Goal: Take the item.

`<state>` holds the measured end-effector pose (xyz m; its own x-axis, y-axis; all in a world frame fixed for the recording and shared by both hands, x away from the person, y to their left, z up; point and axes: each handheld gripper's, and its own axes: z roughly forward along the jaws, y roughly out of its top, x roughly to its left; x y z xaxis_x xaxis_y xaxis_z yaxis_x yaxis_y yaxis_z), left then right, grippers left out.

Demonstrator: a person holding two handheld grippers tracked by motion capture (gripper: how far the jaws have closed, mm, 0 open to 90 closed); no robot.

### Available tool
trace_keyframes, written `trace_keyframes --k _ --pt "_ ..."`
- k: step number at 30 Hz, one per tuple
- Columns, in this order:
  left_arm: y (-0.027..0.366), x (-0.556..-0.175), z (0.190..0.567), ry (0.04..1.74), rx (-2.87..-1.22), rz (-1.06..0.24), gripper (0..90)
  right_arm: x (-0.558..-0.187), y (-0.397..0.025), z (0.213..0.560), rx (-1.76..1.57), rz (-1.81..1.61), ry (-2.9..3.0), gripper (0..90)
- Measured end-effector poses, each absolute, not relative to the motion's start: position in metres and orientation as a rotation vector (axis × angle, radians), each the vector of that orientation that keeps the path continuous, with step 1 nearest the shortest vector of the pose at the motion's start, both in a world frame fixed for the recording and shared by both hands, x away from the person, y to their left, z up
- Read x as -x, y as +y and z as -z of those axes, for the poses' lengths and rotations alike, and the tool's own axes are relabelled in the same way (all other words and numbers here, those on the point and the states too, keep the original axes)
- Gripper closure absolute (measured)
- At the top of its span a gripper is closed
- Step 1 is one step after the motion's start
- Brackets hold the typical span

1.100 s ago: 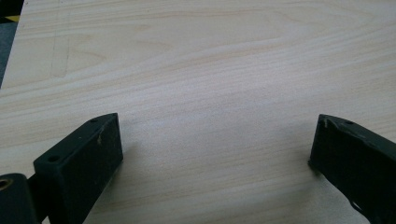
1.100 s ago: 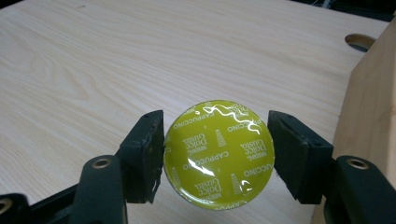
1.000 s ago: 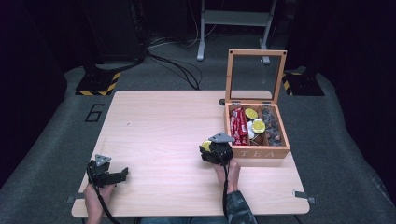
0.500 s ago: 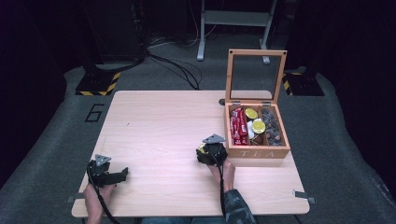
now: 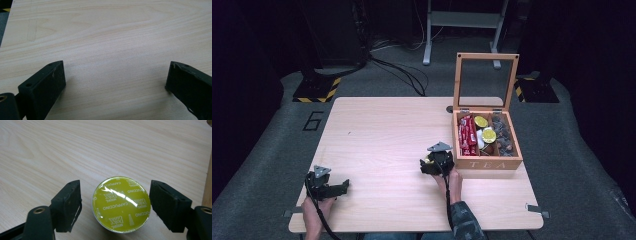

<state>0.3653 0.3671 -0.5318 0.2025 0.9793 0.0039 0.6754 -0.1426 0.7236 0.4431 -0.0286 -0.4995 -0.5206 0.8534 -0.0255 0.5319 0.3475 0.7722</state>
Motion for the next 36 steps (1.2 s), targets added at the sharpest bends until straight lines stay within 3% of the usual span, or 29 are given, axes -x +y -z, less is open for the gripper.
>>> trace_keyframes --k 6,24,36 --pt "0.367 -0.365 0.532 1.537 -1.888 -0.662 2.2 -0.434 -0.033 0.489 -1.143 -1.068 2.196 13.9" --pt "0.367 -0.365 0.532 1.537 -1.889 -0.663 2.3 -0.389 -0.06 0.455 -1.052 -1.196 2.201 4.7" --pt "0.367 -0.365 0.532 1.535 -1.889 -0.663 2.5 -0.363 -0.087 0.449 -1.071 -1.184 2.145 3.4"
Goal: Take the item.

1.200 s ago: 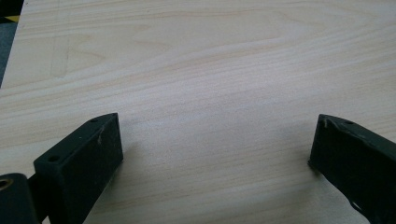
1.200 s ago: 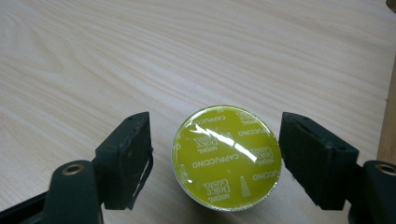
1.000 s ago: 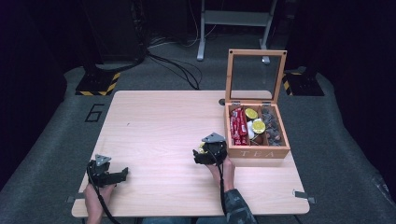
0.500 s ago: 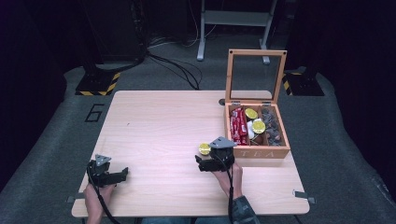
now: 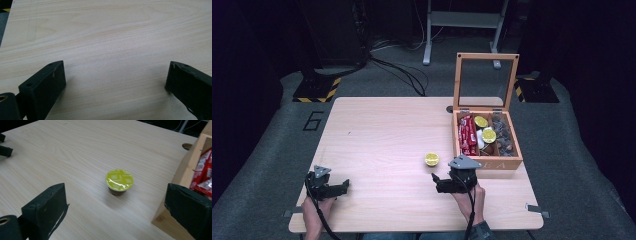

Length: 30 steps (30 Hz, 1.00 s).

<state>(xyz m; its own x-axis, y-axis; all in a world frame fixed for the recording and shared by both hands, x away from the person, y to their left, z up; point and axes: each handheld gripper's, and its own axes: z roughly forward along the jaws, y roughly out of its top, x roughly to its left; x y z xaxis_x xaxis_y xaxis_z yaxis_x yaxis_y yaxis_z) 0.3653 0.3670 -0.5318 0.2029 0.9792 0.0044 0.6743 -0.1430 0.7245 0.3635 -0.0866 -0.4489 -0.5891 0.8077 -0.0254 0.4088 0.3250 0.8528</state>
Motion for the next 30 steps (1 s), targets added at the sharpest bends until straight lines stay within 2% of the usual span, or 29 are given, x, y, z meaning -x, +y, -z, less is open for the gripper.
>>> trace_keyframes --k 14,30 --pt "0.367 -0.365 0.532 1.534 -1.888 -0.663 2.7 -0.344 -0.141 0.471 -1.211 -1.114 2.047 3.3" --pt "0.367 -0.366 0.532 1.533 -1.889 -0.665 2.7 -0.339 -0.197 0.524 -1.401 -0.927 2.027 1.3"
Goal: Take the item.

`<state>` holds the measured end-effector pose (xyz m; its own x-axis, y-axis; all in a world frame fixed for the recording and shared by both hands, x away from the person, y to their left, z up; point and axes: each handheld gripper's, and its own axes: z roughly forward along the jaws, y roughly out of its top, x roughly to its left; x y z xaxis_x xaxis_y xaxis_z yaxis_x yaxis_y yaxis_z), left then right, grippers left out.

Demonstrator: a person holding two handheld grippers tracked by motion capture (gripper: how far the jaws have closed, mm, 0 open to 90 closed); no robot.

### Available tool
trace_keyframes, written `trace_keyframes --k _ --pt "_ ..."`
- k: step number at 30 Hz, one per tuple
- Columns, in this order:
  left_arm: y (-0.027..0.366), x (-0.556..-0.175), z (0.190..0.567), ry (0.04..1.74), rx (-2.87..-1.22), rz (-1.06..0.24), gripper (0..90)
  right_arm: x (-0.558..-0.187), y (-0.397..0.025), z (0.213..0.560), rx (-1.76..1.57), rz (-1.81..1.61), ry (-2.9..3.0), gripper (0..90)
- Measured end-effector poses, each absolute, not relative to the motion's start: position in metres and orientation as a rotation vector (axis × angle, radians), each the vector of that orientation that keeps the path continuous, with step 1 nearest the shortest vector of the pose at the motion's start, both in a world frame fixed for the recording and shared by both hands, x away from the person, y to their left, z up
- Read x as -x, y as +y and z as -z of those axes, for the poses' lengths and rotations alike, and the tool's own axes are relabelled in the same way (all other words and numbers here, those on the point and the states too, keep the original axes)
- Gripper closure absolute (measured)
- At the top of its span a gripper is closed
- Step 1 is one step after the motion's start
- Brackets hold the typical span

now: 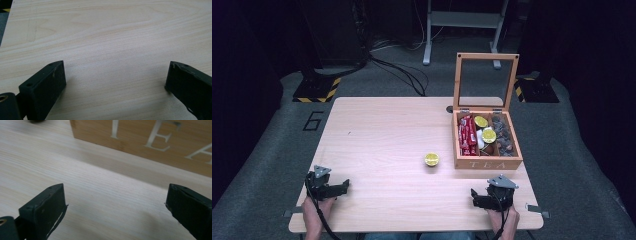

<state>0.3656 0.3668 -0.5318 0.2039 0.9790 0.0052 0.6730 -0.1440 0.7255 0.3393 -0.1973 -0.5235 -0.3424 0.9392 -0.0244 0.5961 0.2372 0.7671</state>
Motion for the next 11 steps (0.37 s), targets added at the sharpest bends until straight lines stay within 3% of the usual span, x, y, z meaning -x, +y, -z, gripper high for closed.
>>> trace_keyframes --k 11 --pt "0.3664 -0.3657 0.5318 1.534 -1.888 -0.667 2.6 -0.3455 -0.2005 0.5306 -1.462 -0.884 2.077 0.0"
